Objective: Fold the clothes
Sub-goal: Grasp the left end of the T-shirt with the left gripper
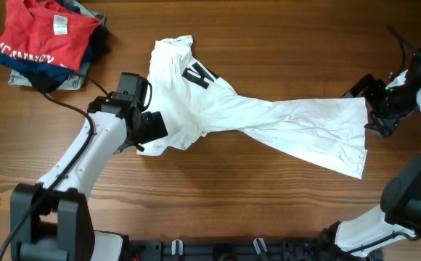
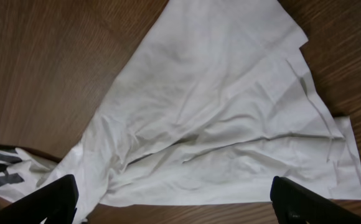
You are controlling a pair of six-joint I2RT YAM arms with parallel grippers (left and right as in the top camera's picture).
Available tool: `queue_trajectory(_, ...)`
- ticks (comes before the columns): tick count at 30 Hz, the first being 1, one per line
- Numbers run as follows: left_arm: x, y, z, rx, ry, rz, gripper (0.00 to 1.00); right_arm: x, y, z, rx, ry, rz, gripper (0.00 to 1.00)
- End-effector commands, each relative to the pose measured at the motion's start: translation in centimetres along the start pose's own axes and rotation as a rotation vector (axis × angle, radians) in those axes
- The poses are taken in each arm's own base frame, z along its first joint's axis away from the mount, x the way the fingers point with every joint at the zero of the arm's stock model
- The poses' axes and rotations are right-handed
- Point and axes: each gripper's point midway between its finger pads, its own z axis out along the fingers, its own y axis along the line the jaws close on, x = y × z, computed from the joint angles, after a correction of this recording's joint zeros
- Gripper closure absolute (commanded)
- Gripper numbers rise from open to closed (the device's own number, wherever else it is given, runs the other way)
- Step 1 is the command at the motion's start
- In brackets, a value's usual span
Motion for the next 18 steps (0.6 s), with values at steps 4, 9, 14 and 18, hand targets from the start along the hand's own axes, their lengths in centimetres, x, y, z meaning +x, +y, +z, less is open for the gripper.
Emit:
queue_trajectory(4, -0.2, -0.6, 1.8, -0.009, 0.035, -0.008, 0.0, 0.4, 0.5, -0.4, -0.034, 0.01, -0.03, 0.0)
queue_trajectory(9, -0.5, -0.8, 2.7, -0.01, 0.036, -0.007, 0.24, 0.4, 0.5, -0.4, -0.033, 0.01, -0.031, 0.0)
queue_trajectory(14, 0.0, -0.5, 4.0, -0.035, 0.072, -0.005, 0.24, 0.6, 0.4, -0.4, -0.03, 0.017, -0.038, 0.0)
queue_trajectory(18, 0.2, -0.2, 5.3, -0.065, 0.092, -0.002, 0.27, 0.5, 0.5, -0.4, -0.032, 0.014, -0.054, 0.0)
